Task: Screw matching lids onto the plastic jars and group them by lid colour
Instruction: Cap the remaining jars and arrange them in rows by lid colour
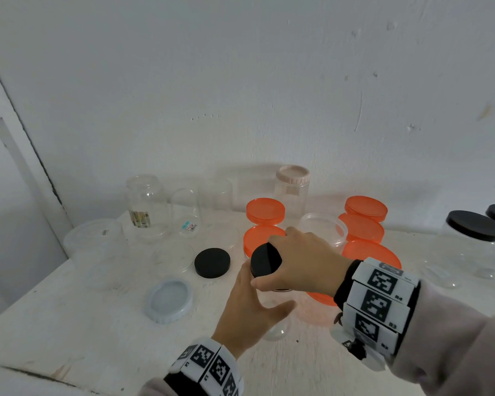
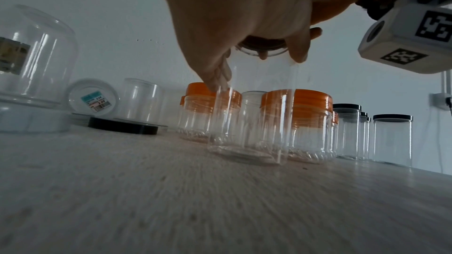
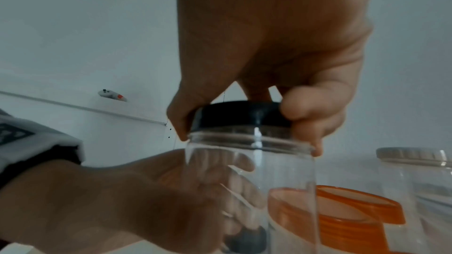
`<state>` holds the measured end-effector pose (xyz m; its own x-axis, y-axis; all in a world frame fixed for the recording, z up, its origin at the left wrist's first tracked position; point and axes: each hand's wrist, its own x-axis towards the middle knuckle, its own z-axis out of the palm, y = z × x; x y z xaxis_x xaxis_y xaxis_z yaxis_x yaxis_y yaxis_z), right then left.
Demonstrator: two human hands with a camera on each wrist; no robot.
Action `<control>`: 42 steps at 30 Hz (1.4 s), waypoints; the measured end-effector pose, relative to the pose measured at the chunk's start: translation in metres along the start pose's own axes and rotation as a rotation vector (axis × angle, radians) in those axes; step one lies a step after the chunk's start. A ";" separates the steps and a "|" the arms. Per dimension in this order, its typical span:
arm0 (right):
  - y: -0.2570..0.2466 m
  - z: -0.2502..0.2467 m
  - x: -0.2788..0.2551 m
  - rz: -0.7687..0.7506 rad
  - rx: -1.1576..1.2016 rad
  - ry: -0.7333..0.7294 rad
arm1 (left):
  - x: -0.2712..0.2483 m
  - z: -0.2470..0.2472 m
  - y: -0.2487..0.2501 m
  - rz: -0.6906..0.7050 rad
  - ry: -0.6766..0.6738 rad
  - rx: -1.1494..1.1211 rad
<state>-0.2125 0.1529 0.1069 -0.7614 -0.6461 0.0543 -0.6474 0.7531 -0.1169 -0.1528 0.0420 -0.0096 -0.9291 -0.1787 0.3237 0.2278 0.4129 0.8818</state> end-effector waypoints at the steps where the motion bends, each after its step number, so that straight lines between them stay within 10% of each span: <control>1: -0.002 0.001 -0.001 0.021 -0.005 0.013 | 0.000 0.000 0.000 0.003 0.001 0.005; 8: -0.009 0.002 -0.003 0.080 -0.060 0.003 | -0.002 0.000 0.000 -0.002 -0.009 -0.004; 15: 0.005 -0.029 0.010 -0.222 -0.082 -0.357 | -0.001 -0.003 -0.001 -0.028 -0.034 -0.024; 22: 0.006 -0.034 0.020 -0.387 -0.118 -0.226 | 0.000 0.000 -0.004 -0.050 -0.017 0.024; 42: 0.012 0.006 0.000 -0.207 -0.203 -0.046 | -0.001 0.003 -0.001 -0.026 0.014 -0.057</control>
<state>-0.2201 0.1613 0.0992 -0.6127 -0.7903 0.0104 -0.7863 0.6108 0.0928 -0.1531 0.0446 -0.0114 -0.9309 -0.2009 0.3052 0.2207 0.3564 0.9079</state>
